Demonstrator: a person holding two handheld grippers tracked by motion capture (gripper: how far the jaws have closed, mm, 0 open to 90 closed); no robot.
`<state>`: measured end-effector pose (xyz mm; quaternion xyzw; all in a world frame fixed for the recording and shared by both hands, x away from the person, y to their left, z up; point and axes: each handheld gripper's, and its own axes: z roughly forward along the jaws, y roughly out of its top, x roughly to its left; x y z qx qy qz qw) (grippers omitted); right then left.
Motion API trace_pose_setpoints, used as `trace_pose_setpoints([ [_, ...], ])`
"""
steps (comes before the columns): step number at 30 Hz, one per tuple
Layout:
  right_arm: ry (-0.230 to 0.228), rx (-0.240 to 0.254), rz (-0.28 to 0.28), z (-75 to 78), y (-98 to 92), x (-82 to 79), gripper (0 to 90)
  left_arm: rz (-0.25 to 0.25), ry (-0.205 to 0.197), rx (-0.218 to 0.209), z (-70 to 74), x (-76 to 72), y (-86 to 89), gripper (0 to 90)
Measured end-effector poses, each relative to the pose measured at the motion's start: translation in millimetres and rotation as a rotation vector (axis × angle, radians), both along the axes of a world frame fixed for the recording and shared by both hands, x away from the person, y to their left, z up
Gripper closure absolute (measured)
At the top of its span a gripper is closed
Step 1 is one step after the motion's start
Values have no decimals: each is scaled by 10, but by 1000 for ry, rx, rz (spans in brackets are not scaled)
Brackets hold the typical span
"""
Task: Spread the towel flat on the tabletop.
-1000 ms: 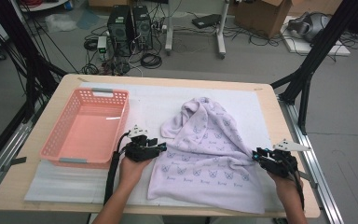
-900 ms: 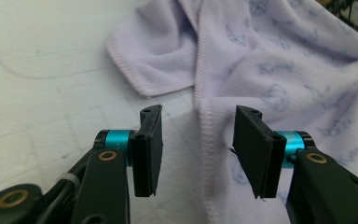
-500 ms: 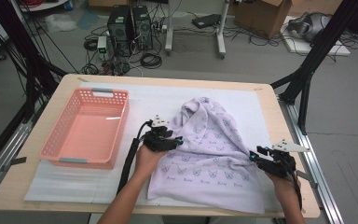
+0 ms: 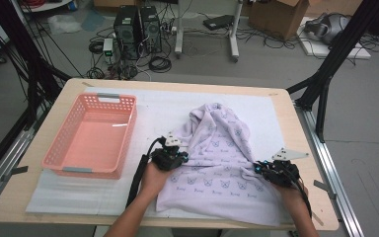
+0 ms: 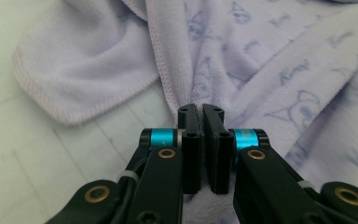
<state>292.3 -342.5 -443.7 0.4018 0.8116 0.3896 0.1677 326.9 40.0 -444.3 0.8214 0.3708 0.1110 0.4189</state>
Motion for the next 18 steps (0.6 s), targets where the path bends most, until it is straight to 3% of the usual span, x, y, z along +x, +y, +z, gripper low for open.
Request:
trace_pose_setpoints([
  [3,18,16,14,25,-15,-94,823,-12,-26,-18,12,-188,87,862],
  [11,86,29,111,91,17,-417,818,-60,-24,-87,7,-616,331,861],
  [13,85,43,128,121,6,-464,764,-59,-33,-112,48,-620,356,803],
  [15,56,56,111,171,-19,-470,658,-42,-43,-131,100,-535,373,624],
  [16,33,73,88,200,-38,-458,594,-16,-37,-145,133,-455,380,553],
  [18,-45,101,38,256,-80,-420,576,1,-38,-168,167,-322,382,471],
])
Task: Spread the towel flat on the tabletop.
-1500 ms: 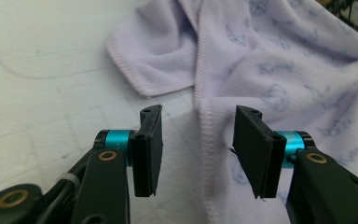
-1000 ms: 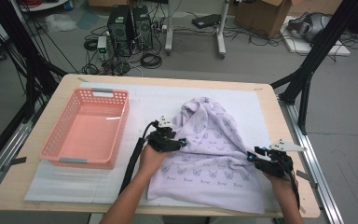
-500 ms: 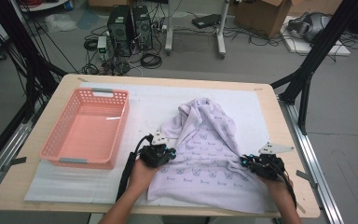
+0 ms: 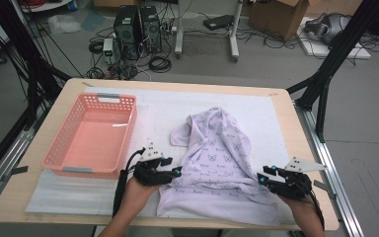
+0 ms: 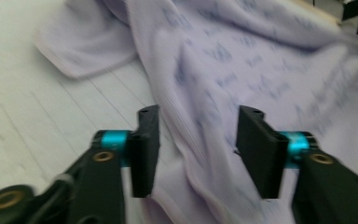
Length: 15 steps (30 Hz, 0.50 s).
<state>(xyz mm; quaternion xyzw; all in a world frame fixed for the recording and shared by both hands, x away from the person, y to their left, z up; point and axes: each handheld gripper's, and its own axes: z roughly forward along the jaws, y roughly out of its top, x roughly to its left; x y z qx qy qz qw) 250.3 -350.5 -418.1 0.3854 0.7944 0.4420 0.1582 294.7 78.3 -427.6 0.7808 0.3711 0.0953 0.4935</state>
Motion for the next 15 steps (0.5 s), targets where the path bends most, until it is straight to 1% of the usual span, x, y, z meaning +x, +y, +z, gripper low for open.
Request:
trace_pose_setpoints([
  [1,-29,6,-25,18,-17,37,566,9,-2,-8,11,78,-8,463],
  [2,-46,8,-51,26,-33,84,563,19,-7,-5,24,153,-21,451],
  [3,-50,14,-72,27,-43,144,563,26,-9,-6,38,223,-43,440],
  [5,-49,1,-102,11,-48,283,561,29,-26,-11,57,349,-89,441],
  [6,-43,-2,-117,-5,-39,355,557,33,-24,-13,60,412,-120,440],
  [7,-31,-3,-122,-24,-29,431,557,40,-26,-5,48,484,-172,434],
  [8,-23,-13,-128,-54,-8,527,555,39,-30,7,36,522,-206,421],
  [9,-23,-26,-133,-75,7,583,553,34,-27,18,22,573,-247,424],
  [10,-6,-34,-136,-102,29,656,545,36,-12,11,12,620,-287,424],
  [11,9,-41,-139,-129,50,723,535,39,-8,7,1,663,-322,424],
  [12,18,-53,-143,-153,73,783,531,47,-14,0,-17,695,-351,425],
  [14,39,-73,-150,-195,120,894,514,53,20,6,-67,769,-409,431],
  [15,48,-68,-152,-215,143,940,507,53,33,11,-93,792,-441,432],
])
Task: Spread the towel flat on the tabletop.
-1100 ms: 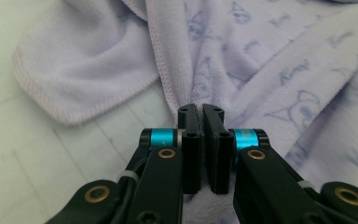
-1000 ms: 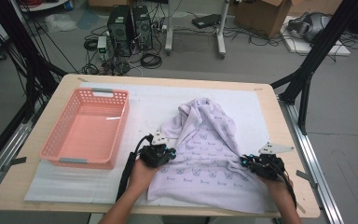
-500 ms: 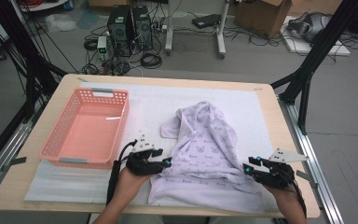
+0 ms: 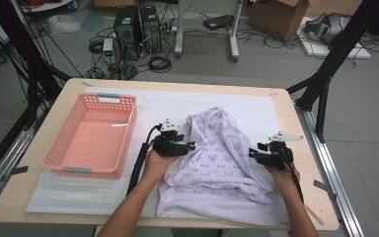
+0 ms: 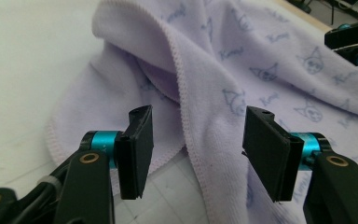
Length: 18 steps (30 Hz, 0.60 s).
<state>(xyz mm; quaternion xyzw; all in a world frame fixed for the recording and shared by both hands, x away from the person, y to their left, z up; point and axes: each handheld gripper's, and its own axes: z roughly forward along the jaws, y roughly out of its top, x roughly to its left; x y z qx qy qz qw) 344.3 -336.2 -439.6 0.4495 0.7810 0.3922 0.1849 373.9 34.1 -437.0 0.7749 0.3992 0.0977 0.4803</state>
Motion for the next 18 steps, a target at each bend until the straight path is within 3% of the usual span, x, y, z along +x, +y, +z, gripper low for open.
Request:
trace_pose_setpoints([
  [3,23,28,-8,-60,79,114,493,-26,6,54,-69,4,-114,475],
  [5,45,22,12,-98,165,161,511,-58,6,107,-119,-19,-190,559],
  [7,29,-25,19,-103,241,164,632,-76,-5,125,-122,-39,-214,704],
  [8,36,-12,39,-99,250,162,783,-68,-5,145,-115,-49,-218,807],
  [9,44,-2,70,-96,255,157,853,-70,-2,145,-104,-58,-204,838],
  [10,38,-17,79,-89,272,140,861,-73,1,147,-89,-67,-189,867],
  [12,38,-27,90,-67,269,108,868,-66,-8,158,-55,-106,-121,873],
  [18,5,-38,73,32,102,-125,869,-32,-25,132,21,-299,196,875],
])
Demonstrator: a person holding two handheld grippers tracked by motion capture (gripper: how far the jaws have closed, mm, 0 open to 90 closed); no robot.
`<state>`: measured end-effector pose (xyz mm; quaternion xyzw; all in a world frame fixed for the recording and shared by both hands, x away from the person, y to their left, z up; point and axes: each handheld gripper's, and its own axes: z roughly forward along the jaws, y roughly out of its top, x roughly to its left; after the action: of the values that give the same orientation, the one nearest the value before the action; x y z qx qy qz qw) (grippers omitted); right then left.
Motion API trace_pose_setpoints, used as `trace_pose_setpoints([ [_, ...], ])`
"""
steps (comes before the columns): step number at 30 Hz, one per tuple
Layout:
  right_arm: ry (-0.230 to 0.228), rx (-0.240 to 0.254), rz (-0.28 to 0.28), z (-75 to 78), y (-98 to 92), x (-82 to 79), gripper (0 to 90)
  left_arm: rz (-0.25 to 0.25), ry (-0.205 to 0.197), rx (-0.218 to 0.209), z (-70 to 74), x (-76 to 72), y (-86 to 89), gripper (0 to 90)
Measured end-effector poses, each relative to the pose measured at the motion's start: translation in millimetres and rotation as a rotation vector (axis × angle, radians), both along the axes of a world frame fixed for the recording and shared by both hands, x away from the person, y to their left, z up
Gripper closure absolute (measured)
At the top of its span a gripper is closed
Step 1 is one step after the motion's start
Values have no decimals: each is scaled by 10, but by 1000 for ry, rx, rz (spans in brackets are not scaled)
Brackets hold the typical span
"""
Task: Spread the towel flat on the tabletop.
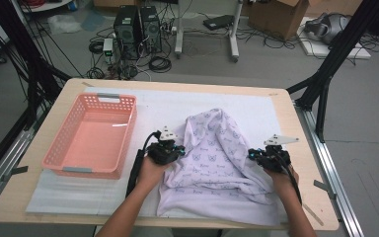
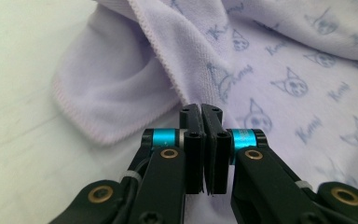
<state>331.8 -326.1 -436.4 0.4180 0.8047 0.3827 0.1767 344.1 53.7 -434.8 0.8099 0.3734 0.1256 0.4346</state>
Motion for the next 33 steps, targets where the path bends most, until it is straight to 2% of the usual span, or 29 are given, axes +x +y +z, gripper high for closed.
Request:
trace_pose_setpoints([
  [4,7,11,19,15,-115,-205,869,8,-42,-39,42,-233,163,876],
  [6,9,27,40,-4,-177,-316,869,7,-43,-60,20,-343,225,876],
  [10,11,30,56,0,-282,-519,869,13,-44,-58,-66,-541,348,876],
  [14,18,14,56,21,-391,-688,869,-2,-38,-87,-60,-650,442,876],
  [16,31,39,75,32,-417,-730,860,-22,-40,-101,-22,-647,428,862],
  [17,22,39,78,43,-417,-733,839,-22,-44,-108,8,-619,411,794],
  [18,13,43,67,62,-413,-726,791,-10,-40,-122,53,-558,390,669],
  [19,-4,52,52,87,-412,-687,746,-7,-39,-136,80,-515,375,609],
  [21,-33,59,27,125,-400,-611,716,9,-44,-142,140,-369,331,565],
  [23,-57,61,1,159,-374,-494,701,26,-44,-146,177,-216,268,551],
  [27,-67,49,-23,177,-274,-253,694,41,-35,-109,182,85,122,543],
  [29,-69,40,-29,160,-208,-135,671,58,-12,-89,115,203,43,542],
  [30,-67,43,-35,151,-185,-99,654,64,14,-74,62,253,2,528],
  [32,-56,40,-43,121,-122,-9,617,63,51,-26,-47,313,-62,536],
  [33,-47,40,-48,104,-90,36,603,60,71,-4,-90,323,-89,571],
])
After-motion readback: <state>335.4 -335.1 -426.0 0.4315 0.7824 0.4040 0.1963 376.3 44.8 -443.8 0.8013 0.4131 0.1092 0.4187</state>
